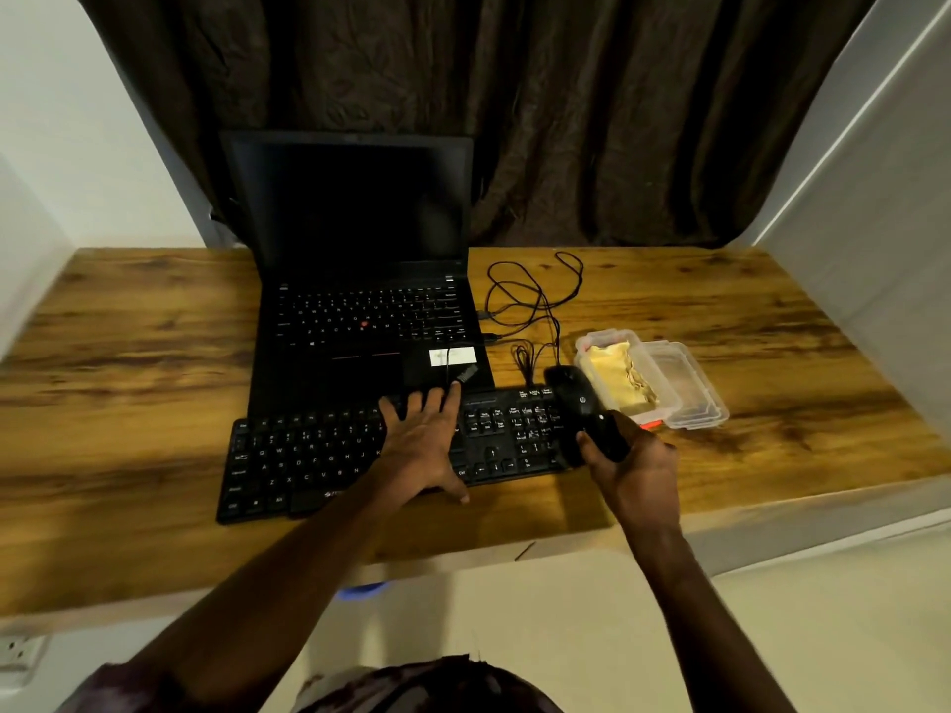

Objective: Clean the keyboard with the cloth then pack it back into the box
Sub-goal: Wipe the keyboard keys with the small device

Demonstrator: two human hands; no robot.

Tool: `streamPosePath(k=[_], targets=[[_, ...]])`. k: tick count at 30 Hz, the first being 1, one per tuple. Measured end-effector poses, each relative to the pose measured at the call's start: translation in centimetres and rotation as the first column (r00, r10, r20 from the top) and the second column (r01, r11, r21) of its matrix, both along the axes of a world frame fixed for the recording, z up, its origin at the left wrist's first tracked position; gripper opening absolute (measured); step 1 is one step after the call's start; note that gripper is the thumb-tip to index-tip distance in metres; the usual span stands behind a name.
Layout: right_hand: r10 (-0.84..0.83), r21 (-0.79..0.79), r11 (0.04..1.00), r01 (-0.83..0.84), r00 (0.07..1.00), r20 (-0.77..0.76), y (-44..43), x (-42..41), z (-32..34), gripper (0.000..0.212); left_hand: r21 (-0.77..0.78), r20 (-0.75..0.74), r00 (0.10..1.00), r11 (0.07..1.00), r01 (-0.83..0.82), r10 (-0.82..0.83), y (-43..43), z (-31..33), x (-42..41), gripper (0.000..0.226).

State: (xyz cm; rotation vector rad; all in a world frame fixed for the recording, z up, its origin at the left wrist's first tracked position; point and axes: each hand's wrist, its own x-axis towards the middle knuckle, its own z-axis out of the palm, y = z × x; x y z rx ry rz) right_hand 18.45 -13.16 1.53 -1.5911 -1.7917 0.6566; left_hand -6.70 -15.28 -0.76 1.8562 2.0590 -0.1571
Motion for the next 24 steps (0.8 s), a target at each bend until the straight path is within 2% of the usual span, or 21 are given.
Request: streamPosePath(k=[6, 9, 12, 15, 18, 20, 24], targets=[[0.092, 0.017, 0.996, -0.093, 0.994, 0.067, -0.7, -2.7, 0.2, 0.042, -0.02, 0.03, 0.999, 1.0, -0.018, 0.019, 0.1, 0.1, 0.1, 0.153], [0.15, -0.034, 0.988, -0.151, 0.988, -0.023, -0.6, -4.7, 0.4, 0.041, -0.025, 0.028, 0.999, 0.999, -0.019, 0.02, 0.1, 0.1, 0.2, 0.153], [0.136, -0.088, 0.986, -0.141, 0.989, -0.065, 0.2, -4.4, 0.3, 0.041, -0.023, 0.037, 0.999, 0.999, -0.022, 0.023, 0.1, 0.2, 0.2, 0.153], [0.061, -0.065, 0.996, -0.062, 0.998, -0.025, 1.2, -2.3, 0.7, 0.04, -0.02, 0.047, 0.998, 0.999, -0.03, 0.031, 0.0, 0.3, 0.2, 0.153], [0.006, 0.008, 1.0, -0.007, 0.995, 0.104, 1.7, -1.1, 0.9, 0.039, -0.02, 0.045, 0.998, 0.999, -0.032, 0.032, 0.1, 0.3, 0.2, 0.154], [0.038, 0.03, 0.999, -0.044, 0.986, 0.161, 1.5, -1.8, 0.8, 0.041, -0.014, 0.048, 0.998, 1.0, -0.027, 0.028, 0.0, 0.2, 0.1, 0.154], [0.161, -0.08, 0.985, -0.152, 0.979, 0.127, 0.7, -4.7, -0.4, 0.048, -0.007, 0.043, 0.999, 1.0, -0.016, 0.016, -0.1, 0.1, 0.1, 0.154]])
